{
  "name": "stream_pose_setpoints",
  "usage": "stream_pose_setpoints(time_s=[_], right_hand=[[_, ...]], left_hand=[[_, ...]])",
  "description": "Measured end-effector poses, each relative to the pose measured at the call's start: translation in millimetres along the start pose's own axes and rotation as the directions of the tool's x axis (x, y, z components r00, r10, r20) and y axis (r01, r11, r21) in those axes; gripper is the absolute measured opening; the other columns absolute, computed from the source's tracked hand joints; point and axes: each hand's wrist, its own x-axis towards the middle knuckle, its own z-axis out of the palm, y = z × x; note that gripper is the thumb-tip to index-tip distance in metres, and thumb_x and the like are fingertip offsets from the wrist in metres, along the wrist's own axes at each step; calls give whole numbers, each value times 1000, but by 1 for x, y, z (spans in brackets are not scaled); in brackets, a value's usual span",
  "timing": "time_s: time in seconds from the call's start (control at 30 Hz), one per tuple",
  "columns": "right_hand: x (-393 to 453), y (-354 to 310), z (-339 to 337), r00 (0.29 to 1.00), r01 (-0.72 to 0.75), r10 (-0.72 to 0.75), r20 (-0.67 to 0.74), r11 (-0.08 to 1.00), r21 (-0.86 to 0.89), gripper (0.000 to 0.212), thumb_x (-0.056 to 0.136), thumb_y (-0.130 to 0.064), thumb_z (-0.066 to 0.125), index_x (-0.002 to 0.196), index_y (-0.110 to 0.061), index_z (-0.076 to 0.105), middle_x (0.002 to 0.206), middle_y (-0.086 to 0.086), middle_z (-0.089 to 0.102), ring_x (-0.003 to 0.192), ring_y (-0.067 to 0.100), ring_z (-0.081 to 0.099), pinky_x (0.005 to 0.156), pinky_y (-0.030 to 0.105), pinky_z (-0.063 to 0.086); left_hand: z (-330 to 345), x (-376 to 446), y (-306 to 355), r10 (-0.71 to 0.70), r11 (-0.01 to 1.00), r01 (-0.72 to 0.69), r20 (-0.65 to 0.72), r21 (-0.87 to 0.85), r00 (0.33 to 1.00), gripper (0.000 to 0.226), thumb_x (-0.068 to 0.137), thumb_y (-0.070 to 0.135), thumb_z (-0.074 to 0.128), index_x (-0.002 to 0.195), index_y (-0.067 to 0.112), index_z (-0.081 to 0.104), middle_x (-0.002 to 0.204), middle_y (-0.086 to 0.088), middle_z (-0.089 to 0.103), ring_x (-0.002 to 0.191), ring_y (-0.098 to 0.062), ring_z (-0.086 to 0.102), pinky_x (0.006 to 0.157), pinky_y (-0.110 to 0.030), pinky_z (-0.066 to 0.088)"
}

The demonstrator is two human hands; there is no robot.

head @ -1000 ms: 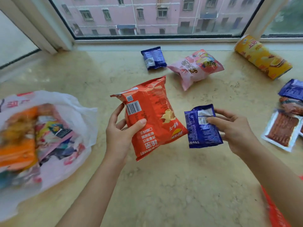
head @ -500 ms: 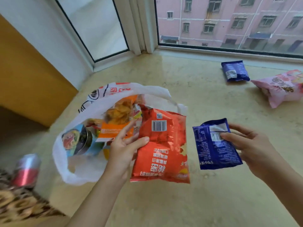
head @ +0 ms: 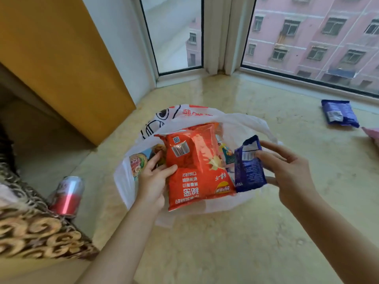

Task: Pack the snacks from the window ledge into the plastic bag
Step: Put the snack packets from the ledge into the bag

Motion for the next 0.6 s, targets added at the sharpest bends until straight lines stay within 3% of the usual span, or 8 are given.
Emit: stream_pose_setpoints(time_s=[0.17,0.23,0.33,0.4,0.43,0.5,0.57,0.6], right_hand=[[13,10,39,990,140,-142,-11,985,-103,25,88,-5,64,107,-20,69,101,5,72,91,13,69,74,39,60],[10,20,54,982,174,-161,98,974,-144,22,89,-16,65,109,-26,68,101,-3,73,90,7,69,78,40,59],[4,41,60,947,270,-203,247,923,-275,39,86,-22,70,120,-37,60,104,-18,67,93,-7,64,86,32,56],[5,56,56,908,388,-266,324,825,-411,54,81,-26,74,128,-43,53,121,-22,58,110,-7,56,95,32,50],[7,63,53,891,432,-288,352,777,-459,60,79,-29,75,131,-45,50,132,-20,52,120,-2,50,99,36,48],[10,72,49,884,449,-285,370,737,-505,66,78,-27,76,134,-45,47,144,-17,40,134,4,39,104,43,44],[11,76,48,871,482,-318,374,700,-527,65,79,-22,76,136,-38,48,146,-13,39,137,5,35,104,42,43],[10,76,47,862,503,-343,373,672,-544,63,79,-22,75,135,-35,50,146,-11,41,136,5,36,104,41,44]], left_hand=[[16,17,-4,90,992,-83,-64,95,994,65,78,-3,73,134,22,52,102,-1,71,89,-21,69,75,-40,56],[19,23,-7,132,981,-119,-74,156,988,63,77,0,75,132,22,53,102,3,69,89,-19,69,77,-40,56],[20,26,-11,220,937,-182,-98,297,971,55,79,4,74,126,26,54,109,4,67,95,-15,66,89,-42,54],[20,24,-14,360,840,-299,-54,452,931,59,82,3,69,133,24,48,118,7,59,104,-9,60,96,-37,49],[20,23,-15,465,741,-393,7,545,885,63,83,2,66,138,25,44,123,7,53,112,-10,55,100,-35,46],[22,20,-15,666,393,-589,224,706,712,63,86,4,61,142,26,41,138,2,41,129,-16,40,109,-34,36],[28,22,-15,680,6,-693,506,721,532,56,91,15,57,143,28,40,150,-5,32,140,-22,25,113,-34,25],[32,24,-15,617,-120,-715,616,689,490,53,94,24,53,144,30,38,154,-6,28,143,-24,19,113,-36,21]])
